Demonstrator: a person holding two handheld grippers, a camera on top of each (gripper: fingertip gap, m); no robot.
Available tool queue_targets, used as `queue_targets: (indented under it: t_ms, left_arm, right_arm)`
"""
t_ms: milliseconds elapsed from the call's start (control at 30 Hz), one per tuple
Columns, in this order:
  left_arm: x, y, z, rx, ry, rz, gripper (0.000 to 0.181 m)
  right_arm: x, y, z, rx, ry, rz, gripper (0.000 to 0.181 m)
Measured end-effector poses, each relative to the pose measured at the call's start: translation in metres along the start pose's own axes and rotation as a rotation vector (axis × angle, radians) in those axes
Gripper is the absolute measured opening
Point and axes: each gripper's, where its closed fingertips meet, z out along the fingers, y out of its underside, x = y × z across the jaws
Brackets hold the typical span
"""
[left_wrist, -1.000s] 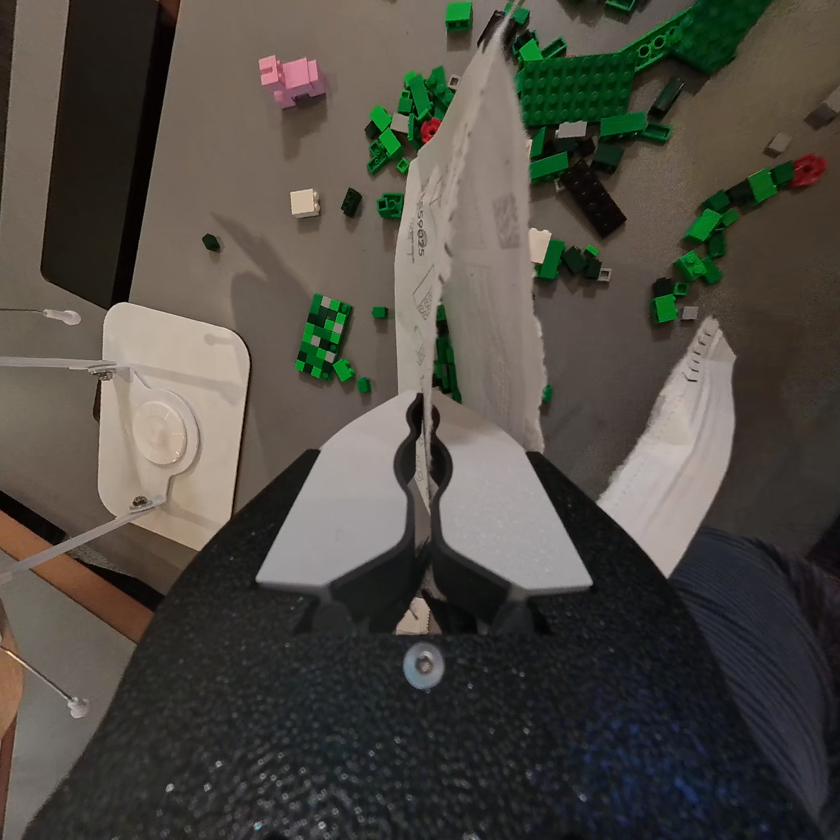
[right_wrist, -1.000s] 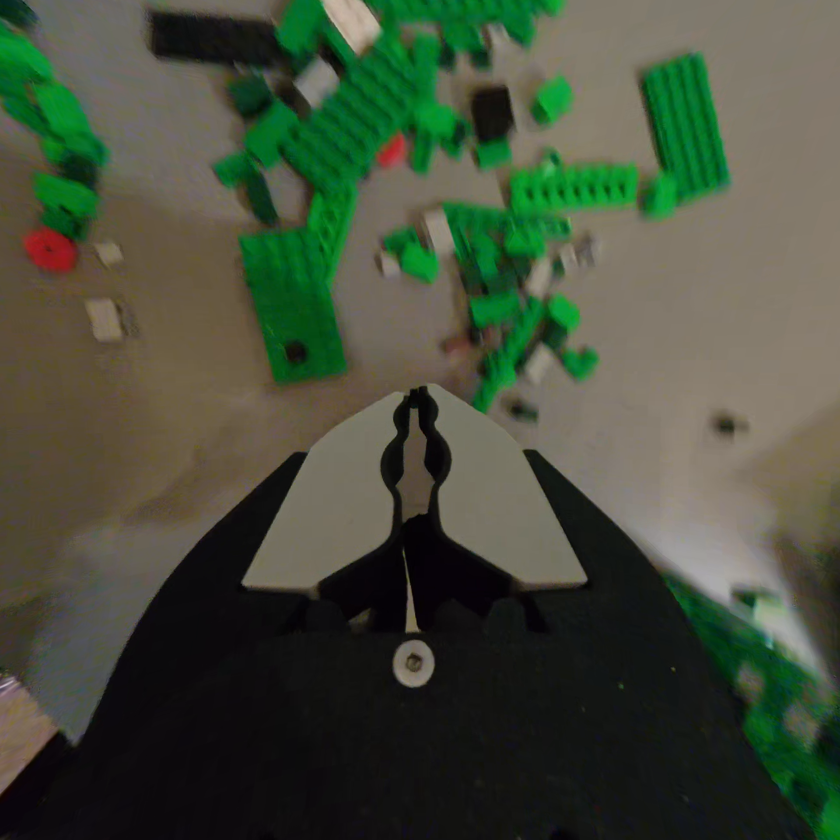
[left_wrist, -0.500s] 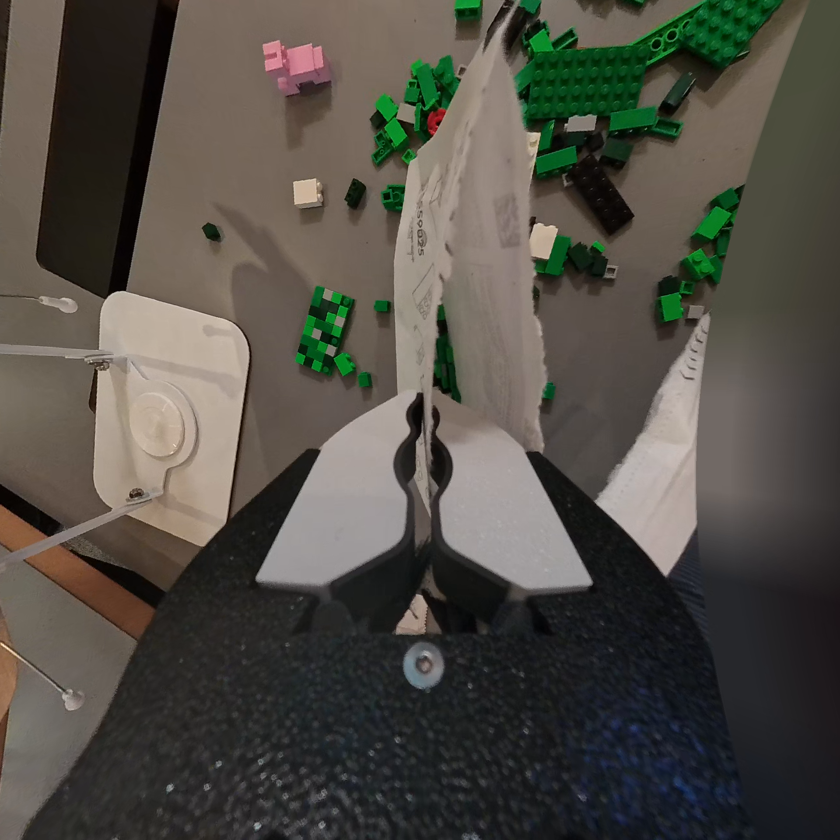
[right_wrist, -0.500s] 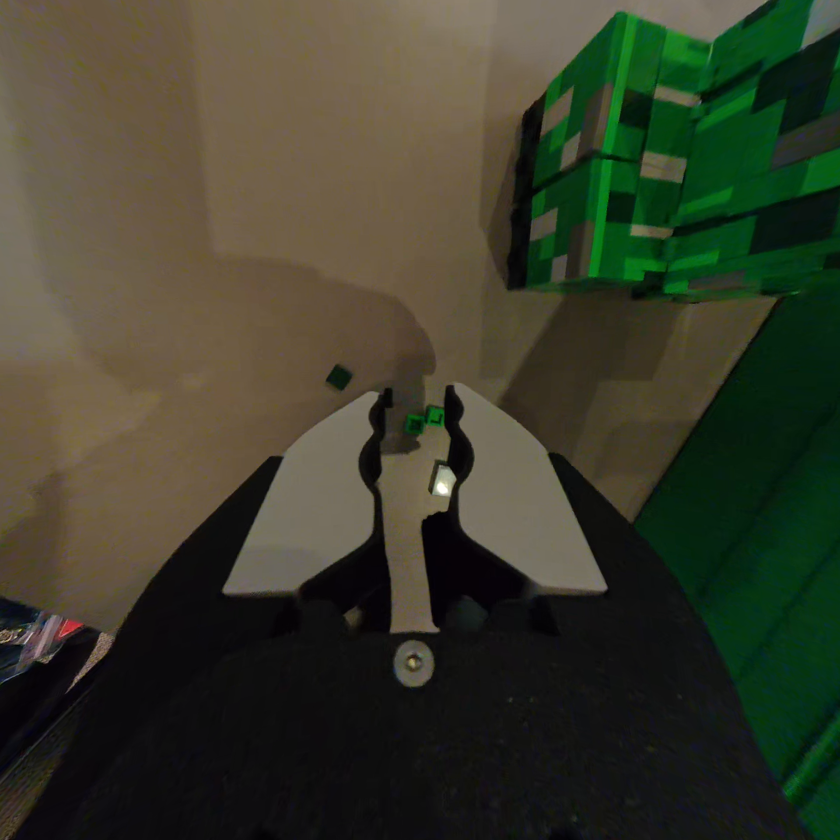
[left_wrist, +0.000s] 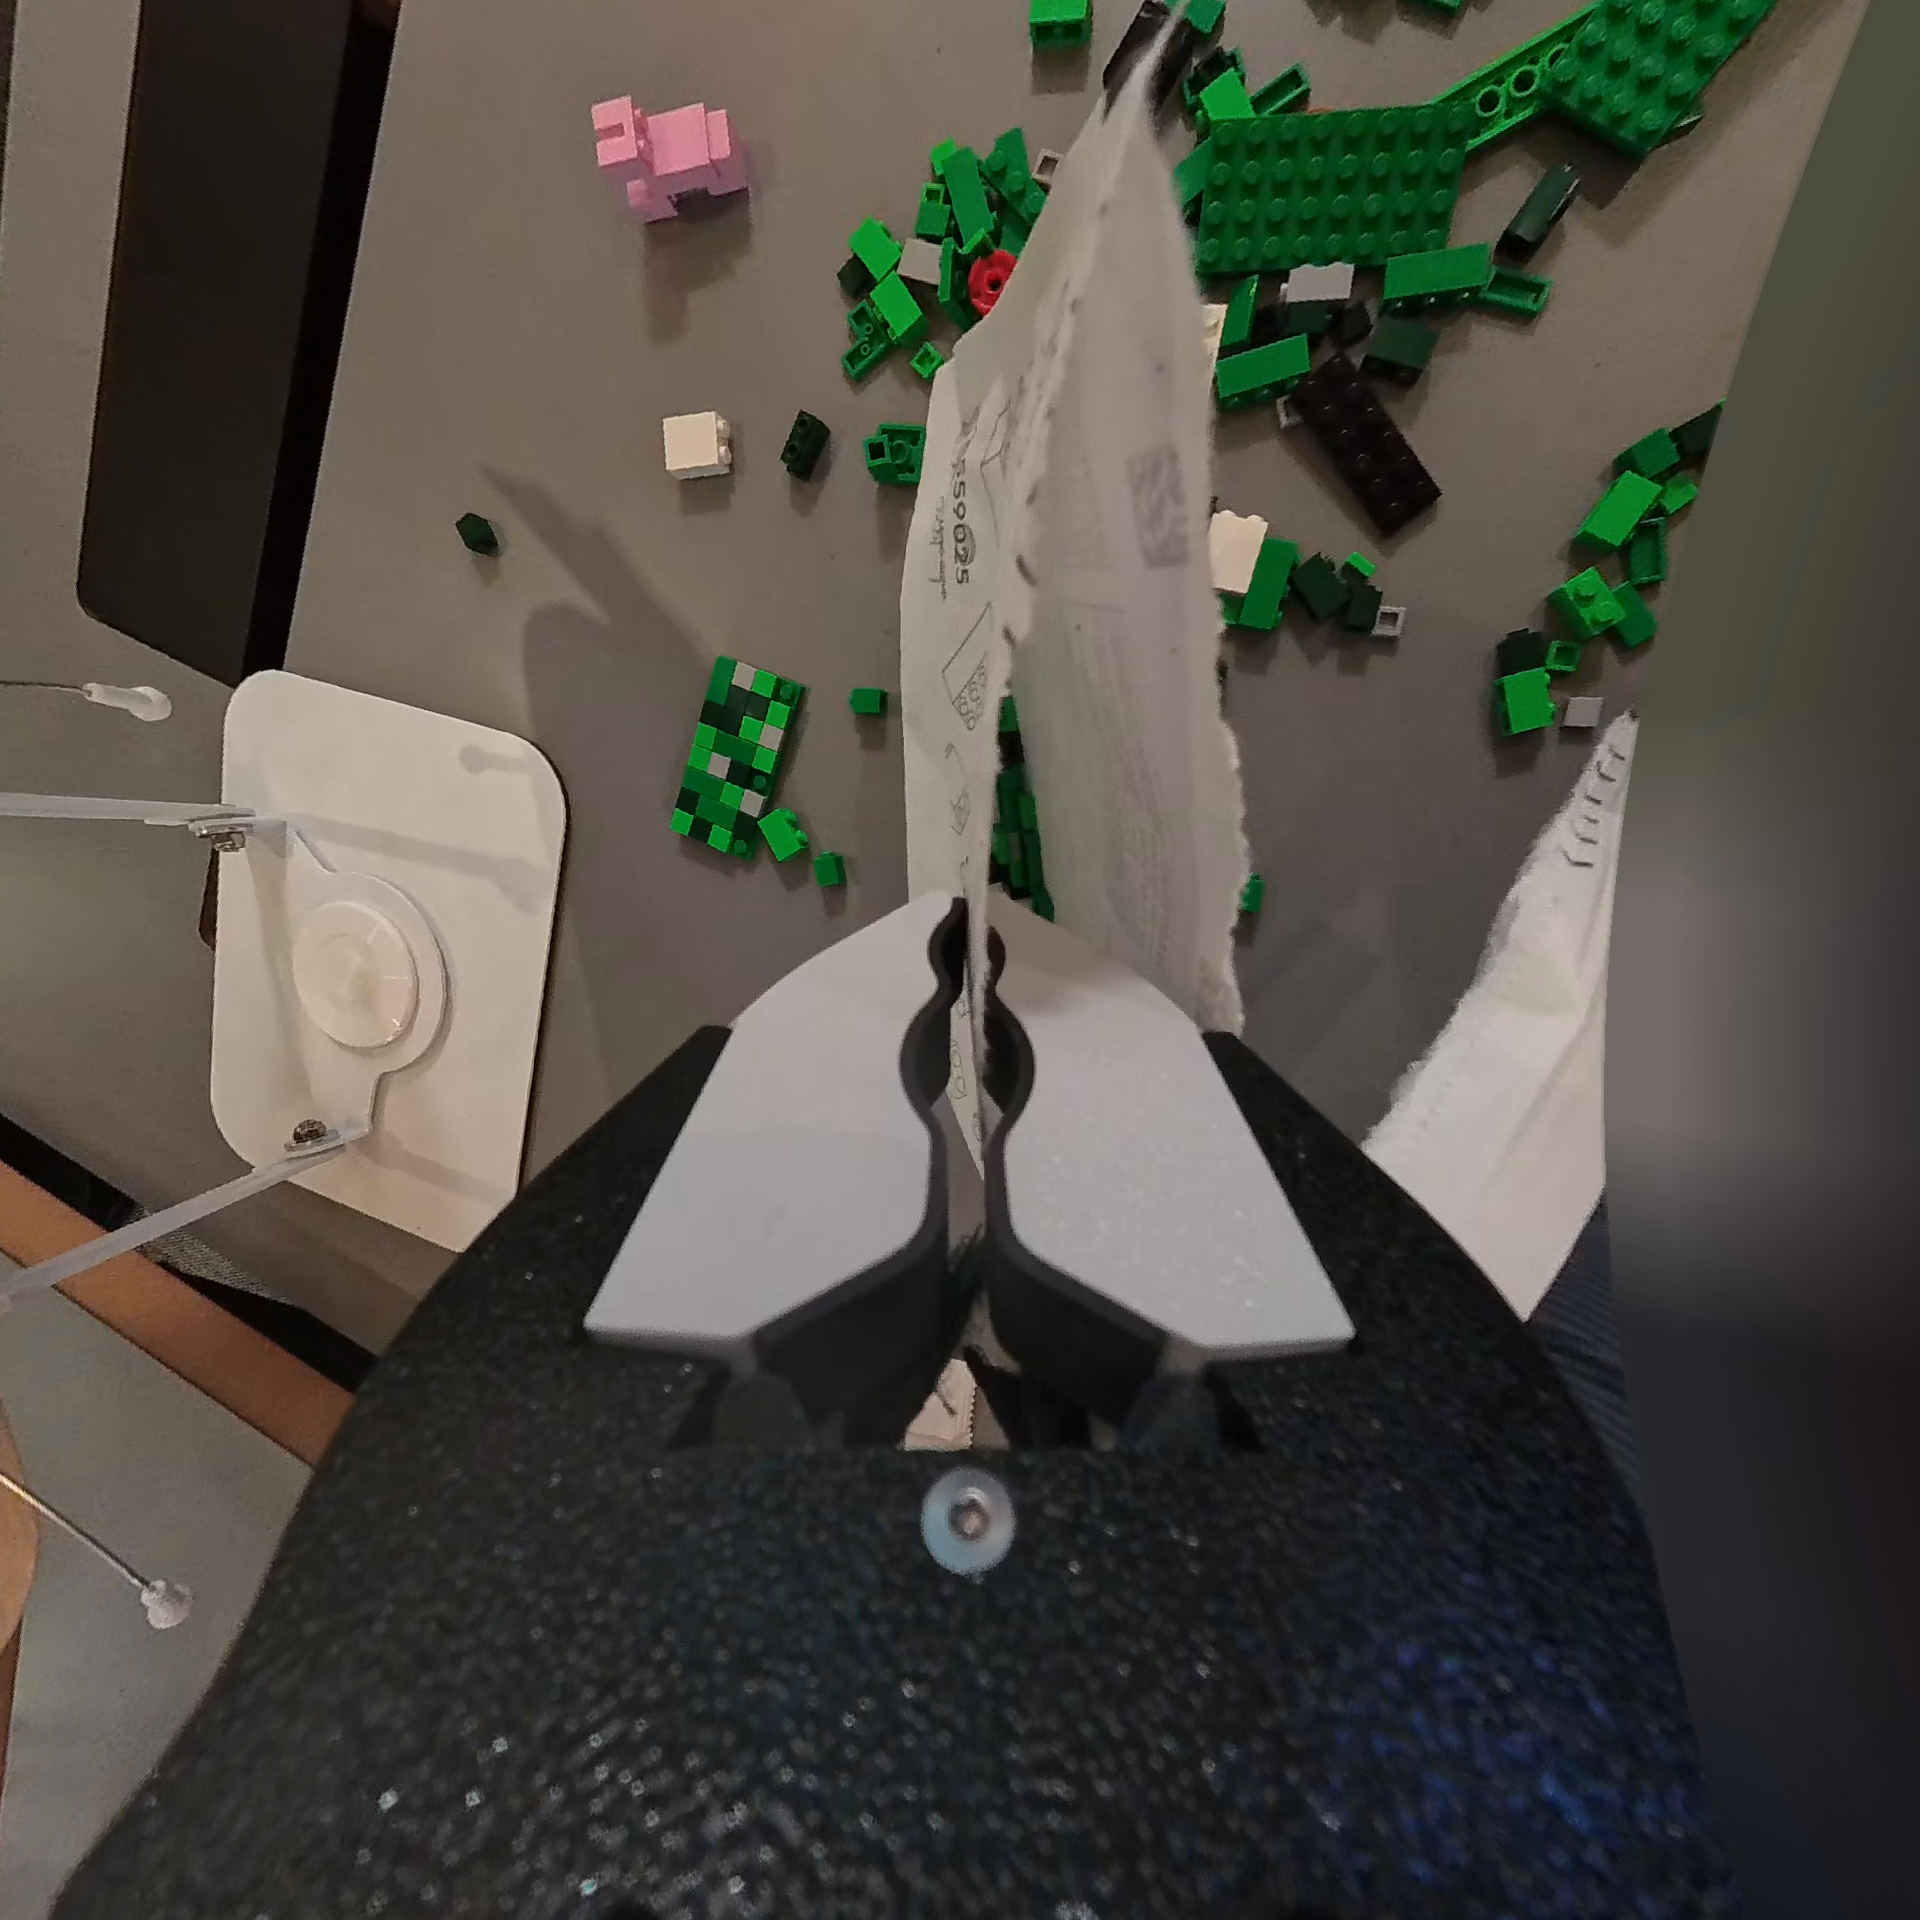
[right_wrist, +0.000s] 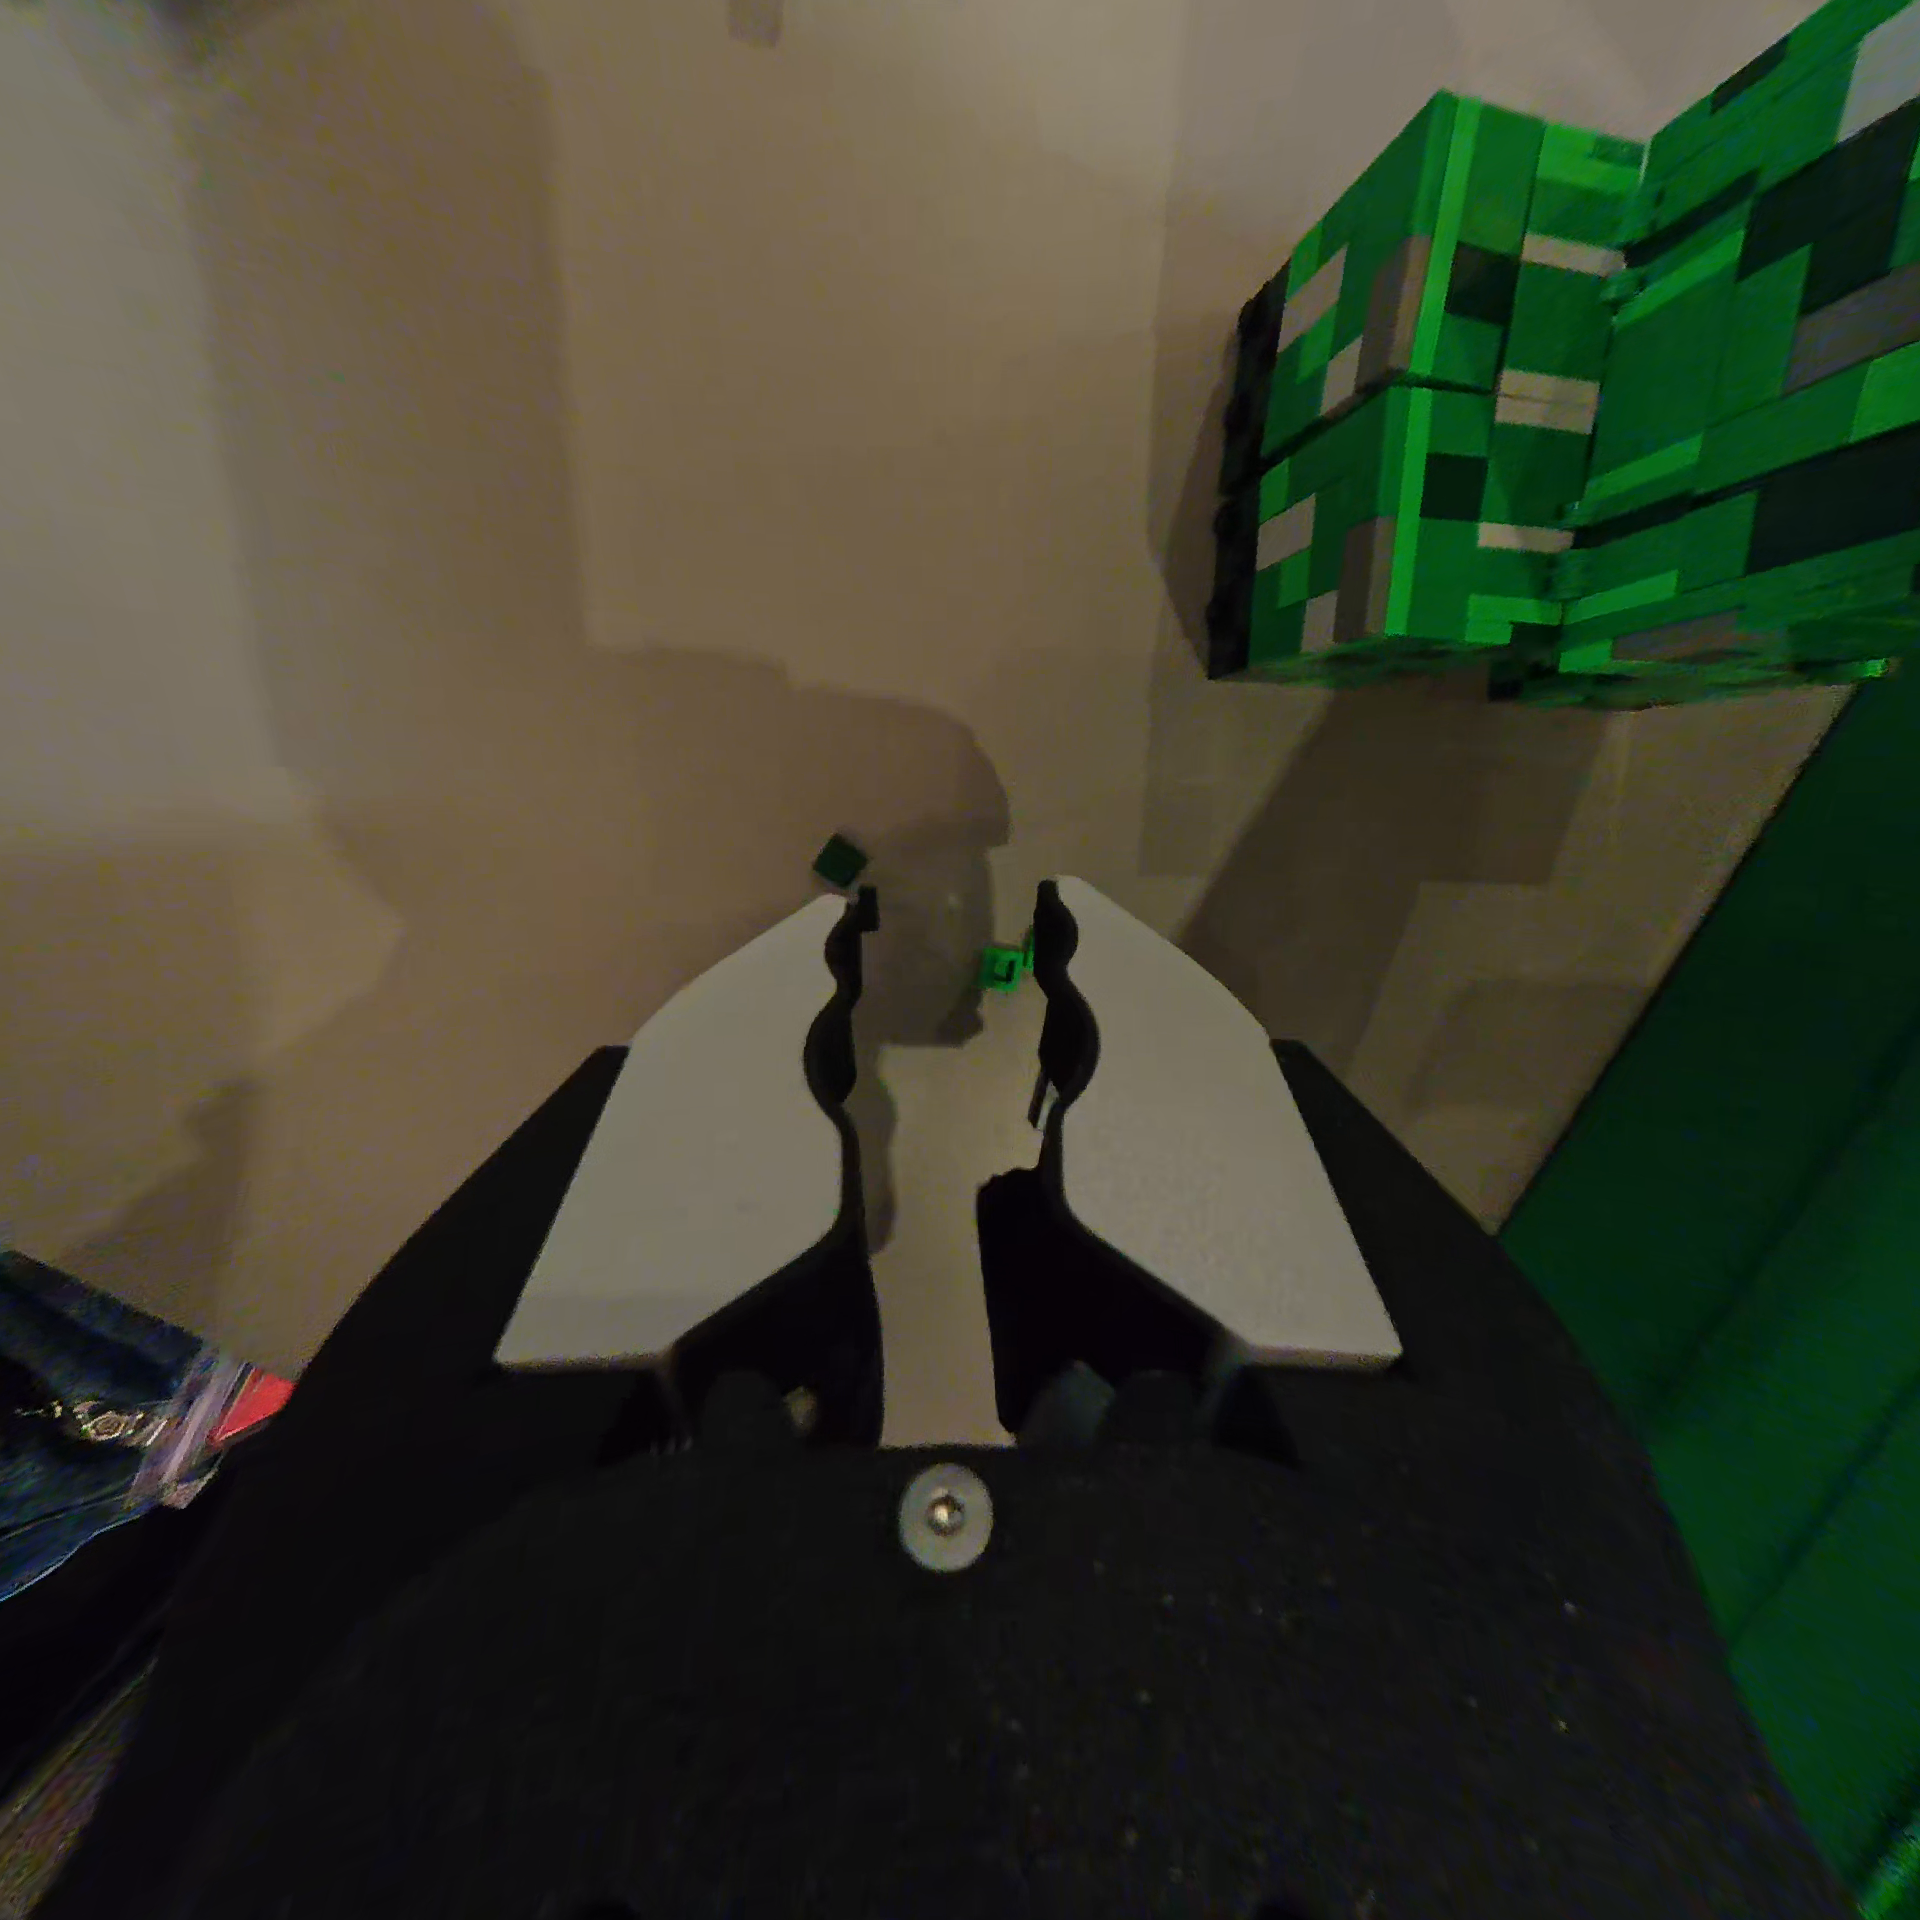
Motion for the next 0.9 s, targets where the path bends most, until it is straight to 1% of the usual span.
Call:
queue_targets:
  t_ms: [133, 267, 467, 700, 900]
  left_arm:
    - [0.0, 0.0, 0.001, -0.006, 0.003, -0.001, 0.0]
    - [0.001, 0.0, 0.001, -0.006, 0.003, 0.001, 0.0]
    - [0.001, 0.0, 0.001, -0.007, 0.004, 0.001, 0.0]
    - [0.001, -0.001, 0.002, -0.01, 0.005, 0.002, 0.0]
    - [0.001, 0.0, 0.002, -0.009, 0.006, 0.0, 0.0]
  right_arm:
    - [0.0, -0.001, 0.0, 0.021, -0.007, 0.008, 0.038]
    - [-0.007, -0.001, -0.001, 0.033, -0.061, 0.046, 0.038]
    - [-0.008, -0.002, -0.001, 0.046, -0.069, 0.055, 0.039]
    - [-0.004, -0.01, -0.004, 0.061, -0.025, 0.016, 0.038]
    - [-0.003, -0.015, -0.003, 0.091, -0.027, 0.002, 0.037]
